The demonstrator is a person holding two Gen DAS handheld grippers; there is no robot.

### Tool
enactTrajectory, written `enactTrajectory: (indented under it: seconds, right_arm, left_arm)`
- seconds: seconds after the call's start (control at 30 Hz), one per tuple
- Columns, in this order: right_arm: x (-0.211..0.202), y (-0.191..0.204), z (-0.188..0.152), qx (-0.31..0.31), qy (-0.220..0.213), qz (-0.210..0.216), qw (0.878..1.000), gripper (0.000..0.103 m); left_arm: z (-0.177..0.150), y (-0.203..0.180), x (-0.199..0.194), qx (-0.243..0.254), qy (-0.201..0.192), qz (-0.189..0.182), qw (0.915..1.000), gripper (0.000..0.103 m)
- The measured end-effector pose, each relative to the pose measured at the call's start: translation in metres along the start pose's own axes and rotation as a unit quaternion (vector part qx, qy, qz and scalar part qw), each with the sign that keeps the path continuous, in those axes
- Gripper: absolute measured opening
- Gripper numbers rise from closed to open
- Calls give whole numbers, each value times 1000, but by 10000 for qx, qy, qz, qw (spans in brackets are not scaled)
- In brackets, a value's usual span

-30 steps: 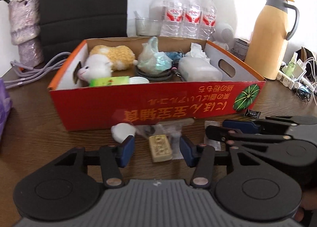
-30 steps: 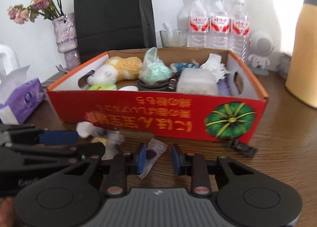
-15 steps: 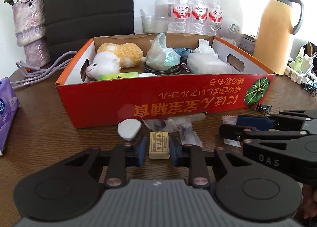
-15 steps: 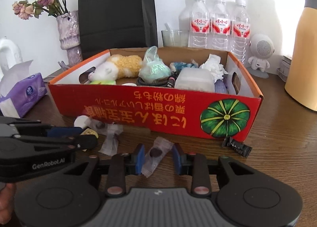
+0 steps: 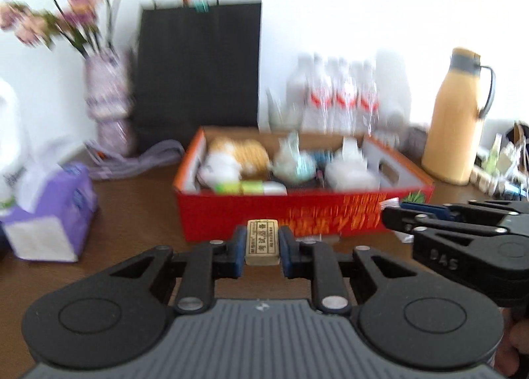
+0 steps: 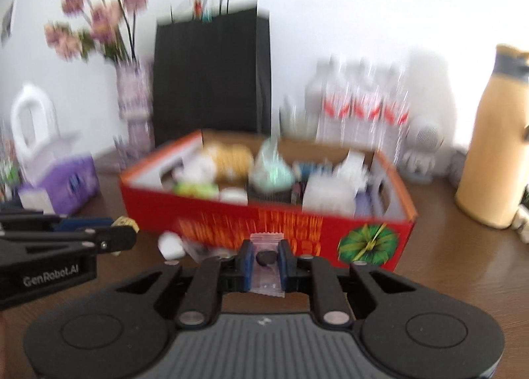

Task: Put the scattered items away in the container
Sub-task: 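Grasp the small beige packet with the left tool while the right tool grasps a clear wrapped candy, then carry the beige packet and candy up over the cardboard box with both tools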

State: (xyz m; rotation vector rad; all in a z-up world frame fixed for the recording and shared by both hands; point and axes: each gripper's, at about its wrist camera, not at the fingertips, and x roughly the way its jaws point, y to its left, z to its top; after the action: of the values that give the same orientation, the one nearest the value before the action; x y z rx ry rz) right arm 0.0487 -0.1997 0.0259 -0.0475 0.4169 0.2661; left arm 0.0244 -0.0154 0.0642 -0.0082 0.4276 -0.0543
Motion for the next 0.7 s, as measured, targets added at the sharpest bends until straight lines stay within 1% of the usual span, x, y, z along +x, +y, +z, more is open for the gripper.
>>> enactTrajectory:
  seconds: [0.1, 0.2, 0.27, 0.33, 0.37, 0.43, 0.53, 0.6, 0.7]
  right_arm:
    - [-34, 3, 4, 44, -371, -69, 9993, 15]
    - [-64, 8, -1, 35, -500, -52, 9987, 15]
    - [-85, 11, -11, 1, -640, -76, 9979, 15]
    - [-111, 13, -26, -64, -874, 11, 9962, 15]
    - [-122, 15, -33, -101, -978, 20, 9952, 15]
    - [-144, 17, -48, -116, -1155, 16, 9932, 15]
    - [-175, 22, -66, -41, -1412, 27, 9900, 15]
    - [-191, 26, -74, -68, -1587, 6, 9873, 15]
    - [-207, 30, -80, -109, -1811, -87, 9834, 15]
  left_arm:
    - [-4, -6, -34, -98, -353, 20, 9993, 21]
    - [-16, -10, -67, -178, -704, 75, 9973, 21]
    - [-29, -12, -90, -135, -1007, 221, 9946, 21]
    - [-46, -13, -110, -66, -1207, 416, 9918, 21]
    - [-54, -13, -119, -97, -1242, 460, 9911, 21]
    - [-68, -11, -137, -205, -1265, 422, 9909, 22]
    - [-86, -14, -162, -101, -1392, 467, 9891, 22]
    - [-92, -16, -172, -53, -1421, 444, 9888, 22]
    - [-93, -18, -177, -34, -1493, 426, 9879, 22]
